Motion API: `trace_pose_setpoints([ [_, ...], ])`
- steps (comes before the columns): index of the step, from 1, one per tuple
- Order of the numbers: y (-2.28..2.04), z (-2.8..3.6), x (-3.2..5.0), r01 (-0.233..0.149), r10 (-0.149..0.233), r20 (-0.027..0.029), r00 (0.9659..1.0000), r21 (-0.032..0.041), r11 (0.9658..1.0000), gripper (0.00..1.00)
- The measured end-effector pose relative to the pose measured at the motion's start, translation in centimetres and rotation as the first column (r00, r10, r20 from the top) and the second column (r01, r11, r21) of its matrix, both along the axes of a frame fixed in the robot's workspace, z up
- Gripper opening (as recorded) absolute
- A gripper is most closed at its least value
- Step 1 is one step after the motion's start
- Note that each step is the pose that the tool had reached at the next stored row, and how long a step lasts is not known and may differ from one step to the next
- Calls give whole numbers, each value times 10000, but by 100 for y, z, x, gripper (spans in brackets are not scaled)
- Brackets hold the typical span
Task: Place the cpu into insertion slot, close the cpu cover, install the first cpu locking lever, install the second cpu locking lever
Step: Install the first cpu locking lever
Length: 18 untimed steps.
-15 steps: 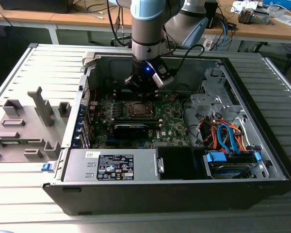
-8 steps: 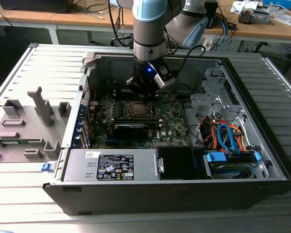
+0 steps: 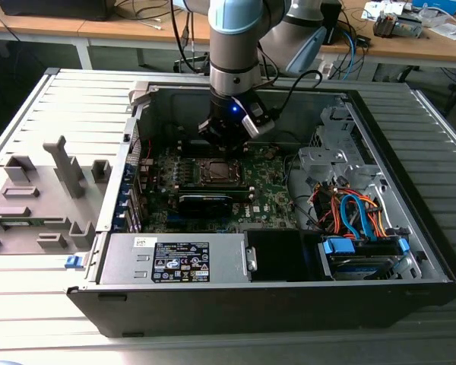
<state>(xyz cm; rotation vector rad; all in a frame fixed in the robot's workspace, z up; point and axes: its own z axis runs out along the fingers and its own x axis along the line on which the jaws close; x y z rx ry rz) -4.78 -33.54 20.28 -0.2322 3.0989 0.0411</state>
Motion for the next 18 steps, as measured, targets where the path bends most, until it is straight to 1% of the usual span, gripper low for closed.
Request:
trace_pose_setpoints([
  [2, -1, 6, -1, 0, 0, 6, 10000, 7, 10000, 11],
  [4, -2, 27, -1, 0, 0, 12, 10000, 8, 10000, 11],
  [5, -2, 40, -1, 0, 0, 13, 10000, 6, 10000, 11],
  [7, -2, 89, -2, 0, 0, 17, 10000, 5, 10000, 11],
  [9, -11, 101, -2, 1, -1, 19, 10000, 7, 10000, 11],
  [10, -19, 100, -2, 10, -10, 19, 10000, -71, 10000, 11],
  [11, -23, 102, -2, 18, -17, 17, 10000, -185, 9998, 11],
  [12, -24, 102, -1, 33, -33, 18, 10000, -383, 9993, 11],
  [13, -24, 101, -1, 65, -64, 20, 10000, -665, 9978, 11],
  [15, -24, 100, -2, 169, -166, 34, 9999, -1007, 9948, 11],
  [16, -24, 98, -1, 320, -318, 36, 9995, -1054, 9939, 11],
  [17, -24, 95, -1, 472, -471, 36, 9989, -1058, 9933, 11],
  [18, -24, 89, -2, 716, -717, 36, 9974, -1058, 9918, 11],
])
